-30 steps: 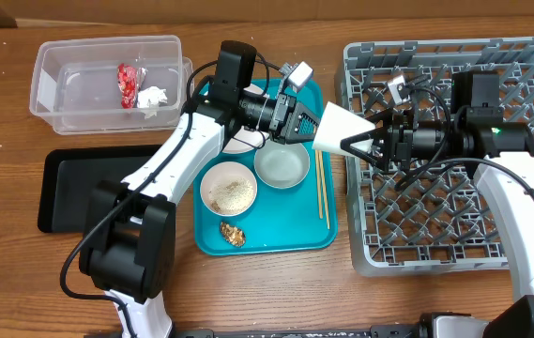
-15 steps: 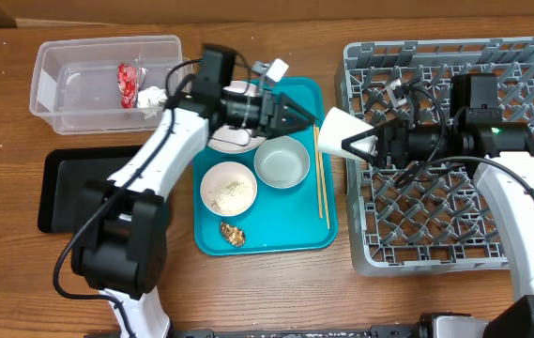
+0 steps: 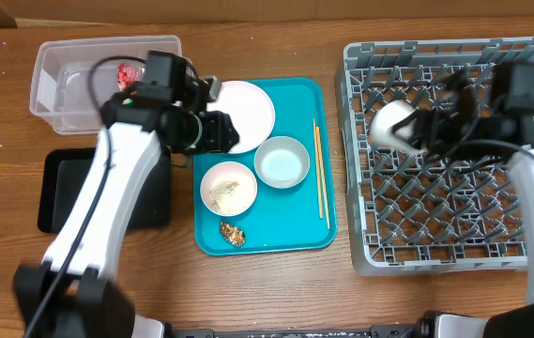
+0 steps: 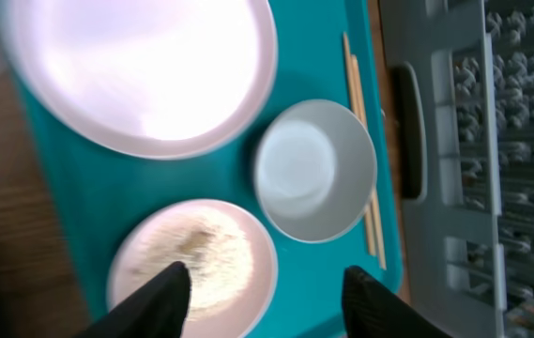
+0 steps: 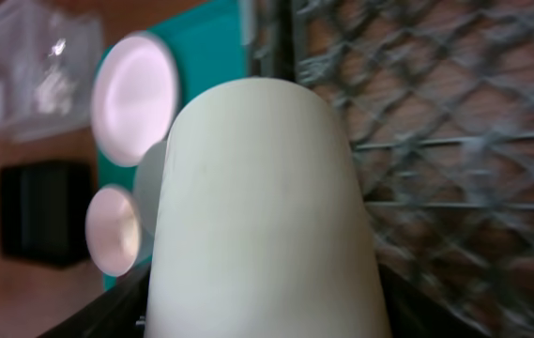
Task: Sort waste into correct bins and load items into the dishwasher
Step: 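Release the cup from the left gripper and retract the left arm, then place the white cup in the rack's right side with the right gripper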
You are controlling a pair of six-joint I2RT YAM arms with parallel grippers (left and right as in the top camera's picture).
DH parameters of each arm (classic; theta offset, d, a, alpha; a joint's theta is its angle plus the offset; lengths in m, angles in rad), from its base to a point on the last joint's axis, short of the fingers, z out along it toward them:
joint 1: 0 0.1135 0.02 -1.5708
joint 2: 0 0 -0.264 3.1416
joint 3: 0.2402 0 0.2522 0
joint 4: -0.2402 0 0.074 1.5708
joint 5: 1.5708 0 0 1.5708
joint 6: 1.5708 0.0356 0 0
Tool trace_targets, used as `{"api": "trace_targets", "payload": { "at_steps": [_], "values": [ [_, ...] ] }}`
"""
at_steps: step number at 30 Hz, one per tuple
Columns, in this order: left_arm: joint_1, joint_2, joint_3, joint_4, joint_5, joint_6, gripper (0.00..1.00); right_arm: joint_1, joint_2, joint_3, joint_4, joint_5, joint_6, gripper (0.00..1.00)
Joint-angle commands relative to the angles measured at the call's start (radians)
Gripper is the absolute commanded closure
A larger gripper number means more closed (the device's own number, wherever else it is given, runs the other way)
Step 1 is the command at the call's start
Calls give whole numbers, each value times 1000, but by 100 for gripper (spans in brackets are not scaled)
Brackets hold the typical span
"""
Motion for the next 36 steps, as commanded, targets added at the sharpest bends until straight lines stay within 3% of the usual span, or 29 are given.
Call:
{"api": "trace_targets", "payload": {
  "at_steps": [1, 5, 9, 17, 31, 34, 36],
  "values": [
    [6, -74, 10, 16, -164, 42, 42, -74, -8, 120, -40, 270, 96, 96],
    [6, -79, 10, 22, -163, 38, 41, -206, -7, 159, -119, 543, 221, 96],
    [6, -78, 9, 24, -163, 39, 40, -304, 3, 158, -188, 652, 307, 96],
    [6, -78, 9, 27, -159, 38, 39, -440, 39, 140, -261, 657, 317, 96],
    [6, -78, 9, 26, -160, 31, 39, -444, 159, 45, -222, 627, 317, 96],
    [6, -78, 9, 27, -160, 30, 39, -444, 172, 45, -222, 615, 317, 87],
    [6, -78, 9, 26, -160, 30, 39, -444, 177, 45, -222, 594, 317, 87]
  ]
}}
